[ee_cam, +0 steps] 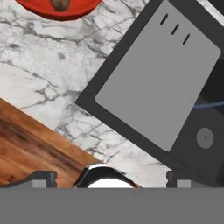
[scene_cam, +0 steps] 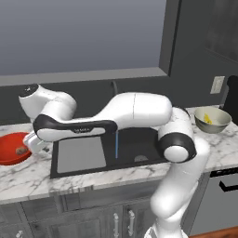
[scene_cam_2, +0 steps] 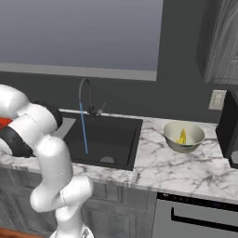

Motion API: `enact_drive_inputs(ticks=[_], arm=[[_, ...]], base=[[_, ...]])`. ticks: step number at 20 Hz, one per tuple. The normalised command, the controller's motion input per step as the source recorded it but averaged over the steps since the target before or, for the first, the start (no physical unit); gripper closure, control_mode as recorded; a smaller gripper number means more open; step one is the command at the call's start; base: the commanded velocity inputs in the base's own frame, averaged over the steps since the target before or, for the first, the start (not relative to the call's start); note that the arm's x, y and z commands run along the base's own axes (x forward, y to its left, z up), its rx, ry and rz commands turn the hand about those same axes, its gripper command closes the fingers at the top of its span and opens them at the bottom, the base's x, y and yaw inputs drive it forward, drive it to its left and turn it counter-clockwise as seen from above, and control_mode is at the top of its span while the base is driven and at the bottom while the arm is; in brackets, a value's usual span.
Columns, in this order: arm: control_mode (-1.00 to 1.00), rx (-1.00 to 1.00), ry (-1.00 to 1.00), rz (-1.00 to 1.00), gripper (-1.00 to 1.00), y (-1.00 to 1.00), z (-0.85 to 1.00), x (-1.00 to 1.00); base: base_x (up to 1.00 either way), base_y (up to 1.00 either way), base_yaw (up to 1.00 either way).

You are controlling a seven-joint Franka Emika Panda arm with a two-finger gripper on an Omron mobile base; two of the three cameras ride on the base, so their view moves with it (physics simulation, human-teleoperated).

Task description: Pick the lemon wedges from the sink and place them in one bowl. Place the potato in the other bowl. Then turn off the sink faucet.

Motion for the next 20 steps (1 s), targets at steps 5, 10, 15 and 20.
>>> enact_drive_inputs(ticks=[5,10,15,20], arm=[[-1.00,0.09,-0.02,0.00,-1.00,-1.00,0.25,-0.49],[-1.00,0.11,-0.01,0.00,-1.00,-0.95,0.44,-0.26],[-1.00,0.05,0.00,0.00,-1.00,-0.81,0.38,-0.15],[-1.00,0.00,0.00,0.00,-1.00,-0.75,0.16,-0.01]], base=[[0.00,0.00,0.00],[0.00,0.00,0.00],[0.00,0.00,0.00],[0.00,0.00,0.00]])
